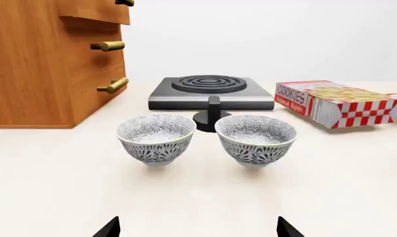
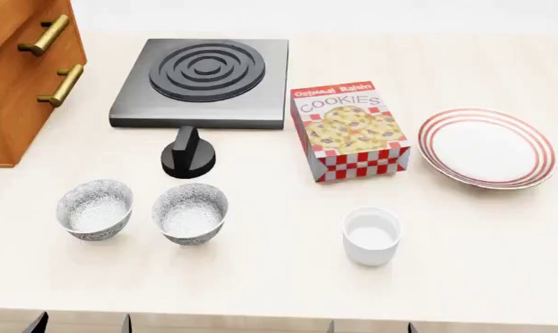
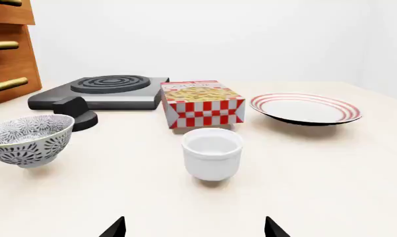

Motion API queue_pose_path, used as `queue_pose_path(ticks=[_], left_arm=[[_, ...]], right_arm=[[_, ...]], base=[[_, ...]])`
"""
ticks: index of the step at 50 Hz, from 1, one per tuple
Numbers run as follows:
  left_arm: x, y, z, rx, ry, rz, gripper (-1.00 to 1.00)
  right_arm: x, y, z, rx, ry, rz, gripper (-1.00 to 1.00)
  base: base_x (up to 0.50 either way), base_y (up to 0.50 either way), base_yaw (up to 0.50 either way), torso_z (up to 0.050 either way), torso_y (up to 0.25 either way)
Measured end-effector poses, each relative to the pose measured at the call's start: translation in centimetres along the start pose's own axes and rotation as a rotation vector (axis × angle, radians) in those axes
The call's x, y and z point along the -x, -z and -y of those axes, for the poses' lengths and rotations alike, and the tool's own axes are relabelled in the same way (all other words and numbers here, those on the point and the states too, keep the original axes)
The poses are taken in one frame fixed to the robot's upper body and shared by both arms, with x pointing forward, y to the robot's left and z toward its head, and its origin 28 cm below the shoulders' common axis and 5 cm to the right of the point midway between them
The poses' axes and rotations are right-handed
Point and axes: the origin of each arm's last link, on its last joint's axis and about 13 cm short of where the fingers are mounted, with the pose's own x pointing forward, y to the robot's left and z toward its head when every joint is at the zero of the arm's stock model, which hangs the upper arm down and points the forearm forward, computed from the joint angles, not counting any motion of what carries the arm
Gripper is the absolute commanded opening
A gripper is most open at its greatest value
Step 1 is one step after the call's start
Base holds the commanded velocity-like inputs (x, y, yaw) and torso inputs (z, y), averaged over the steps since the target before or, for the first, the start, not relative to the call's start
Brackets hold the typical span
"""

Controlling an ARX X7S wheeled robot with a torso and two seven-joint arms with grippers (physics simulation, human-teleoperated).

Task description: Pick the akita bowl from table center and place it on the plate.

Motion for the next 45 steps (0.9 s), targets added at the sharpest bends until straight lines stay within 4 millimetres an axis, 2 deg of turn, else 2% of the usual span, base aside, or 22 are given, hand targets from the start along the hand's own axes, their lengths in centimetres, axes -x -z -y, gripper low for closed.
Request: queue_pose_path(ticks=[18,30,41,45], left_arm=[[0.0,-0.7,-0.4,0.014,-0.014,-0.009,1.00],[-0.8,-2.6,-2.3,0.038,-0.079,0.022,1.00],[-1.1,-3.9,-3.8,0.047,-0.137,0.060,1.00],[-1.3,-4.2,-4.2,0.050,-0.153,0.070,1.00]], right_arm=[[0.7,-0.9,0.6,-0.001,0.028,0.034,1.00],[3.5,-3.9,3.4,-0.001,0.198,0.140,1.00],[5.5,-5.4,4.9,-0.014,0.304,0.211,1.00],[5.8,-5.7,5.2,-0.014,0.325,0.229,1.00]], base=[[0.00,0.00,0.00,0.000,0.000],[0.02,0.00,0.00,0.000,0.000],[0.50,0.00,0.00,0.000,0.000],[0.00,0.00,0.00,0.000,0.000]])
